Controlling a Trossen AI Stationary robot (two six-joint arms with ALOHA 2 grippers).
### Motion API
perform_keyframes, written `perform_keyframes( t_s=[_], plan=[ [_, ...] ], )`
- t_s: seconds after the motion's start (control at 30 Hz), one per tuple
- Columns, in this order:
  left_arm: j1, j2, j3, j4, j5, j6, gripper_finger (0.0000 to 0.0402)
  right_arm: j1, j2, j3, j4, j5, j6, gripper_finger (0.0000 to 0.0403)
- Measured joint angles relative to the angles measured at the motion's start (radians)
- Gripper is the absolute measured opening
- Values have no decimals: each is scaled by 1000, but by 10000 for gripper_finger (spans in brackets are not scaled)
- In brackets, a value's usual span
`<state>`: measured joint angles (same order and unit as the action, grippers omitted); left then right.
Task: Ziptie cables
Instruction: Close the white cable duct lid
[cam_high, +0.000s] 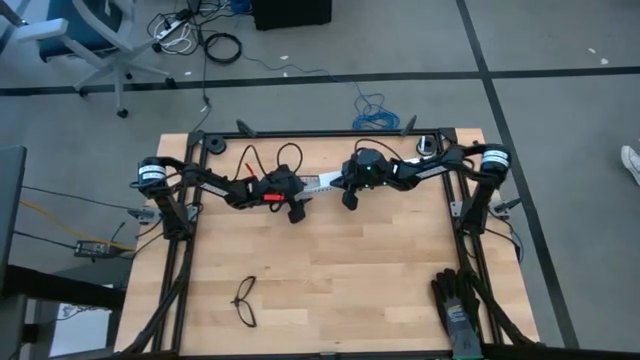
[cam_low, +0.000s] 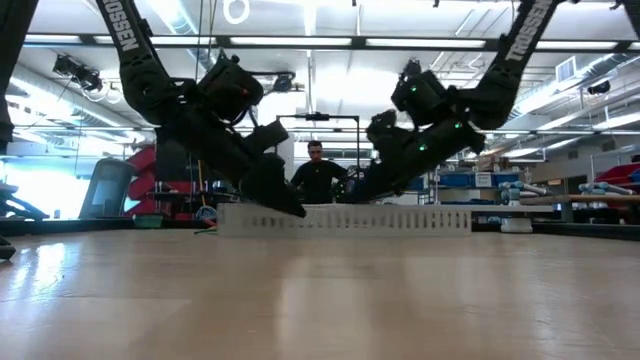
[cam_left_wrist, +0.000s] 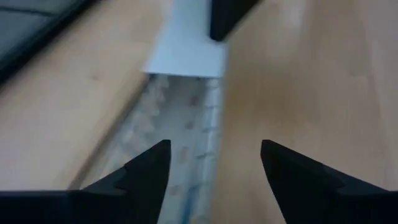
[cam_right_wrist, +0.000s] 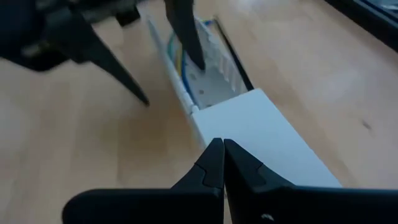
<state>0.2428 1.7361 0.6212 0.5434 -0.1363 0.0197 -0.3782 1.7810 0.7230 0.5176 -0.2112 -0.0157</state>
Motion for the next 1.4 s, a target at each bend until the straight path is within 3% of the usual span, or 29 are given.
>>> perform_keyframes(
  t_s=[0.13, 0.27, 0.6, 0.8, 1.0, 1.4],
  plan=[
    [-2, 6, -4, -20, 26, -3, 241, 9, 57, 54, 19, -46, 9, 0],
    [0, 4, -2, 1, -12, 6, 230, 17, 63, 75, 65, -71, -19, 0],
    [-14, -77, 47, -3, 4, 46, 230, 17, -75, 72, 14, -95, -68, 0],
    [-18, -162, 47, -176, -65, 132, 230, 17, -99, 72, -51, -96, -84, 0],
    [1, -171, 47, -353, -99, 135, 230, 17, -99, 73, -66, -96, -83, 0],
    [22, -166, 48, -351, -103, 153, 230, 17, -99, 73, -69, -96, -83, 0]
  ],
)
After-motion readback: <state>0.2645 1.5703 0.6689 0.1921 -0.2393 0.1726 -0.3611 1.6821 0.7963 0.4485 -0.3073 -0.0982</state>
